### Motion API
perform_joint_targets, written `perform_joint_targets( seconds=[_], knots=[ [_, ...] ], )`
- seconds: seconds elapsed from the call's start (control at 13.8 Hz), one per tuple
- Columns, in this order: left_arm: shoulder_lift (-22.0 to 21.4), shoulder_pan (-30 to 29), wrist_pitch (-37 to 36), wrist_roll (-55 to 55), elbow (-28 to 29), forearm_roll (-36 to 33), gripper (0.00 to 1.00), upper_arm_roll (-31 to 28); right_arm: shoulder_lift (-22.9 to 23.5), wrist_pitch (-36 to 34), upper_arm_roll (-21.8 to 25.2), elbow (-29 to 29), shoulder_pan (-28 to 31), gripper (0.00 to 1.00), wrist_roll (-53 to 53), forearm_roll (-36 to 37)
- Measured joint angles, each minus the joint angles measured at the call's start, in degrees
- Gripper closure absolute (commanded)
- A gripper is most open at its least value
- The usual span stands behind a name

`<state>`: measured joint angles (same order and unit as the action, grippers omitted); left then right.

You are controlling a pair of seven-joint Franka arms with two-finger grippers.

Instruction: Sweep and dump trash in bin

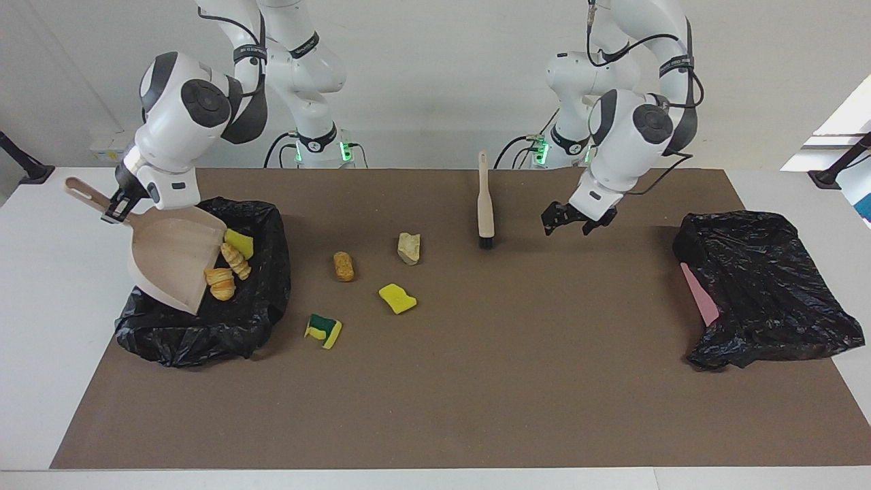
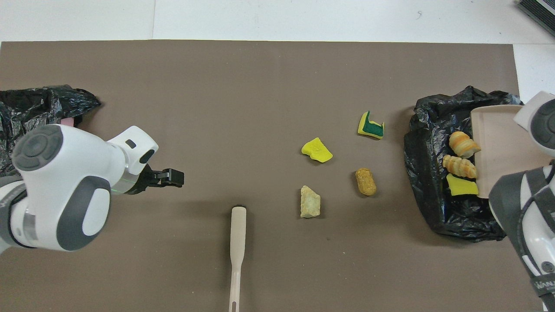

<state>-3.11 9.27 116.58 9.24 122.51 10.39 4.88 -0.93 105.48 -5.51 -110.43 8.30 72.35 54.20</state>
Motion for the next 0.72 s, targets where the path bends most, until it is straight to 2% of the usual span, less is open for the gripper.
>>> perform_joint_targets(
  seconds=[0.29, 0.72],
  knots=[
    [0.0, -8.0, -4.8, -7.7, -6.7, -3.0, 0.00, -0.2, 0.0, -6.7, -0.2, 4.2, -4.2, 1.00, -0.1, 2.8],
    [0.5, -11.7, -13.6, -8.3, -18.4, -6.6, 0.00, -0.1, 0.3, -6.9, -0.4, 10.2, -4.8, 1.00, 2.7, 3.5]
  ],
)
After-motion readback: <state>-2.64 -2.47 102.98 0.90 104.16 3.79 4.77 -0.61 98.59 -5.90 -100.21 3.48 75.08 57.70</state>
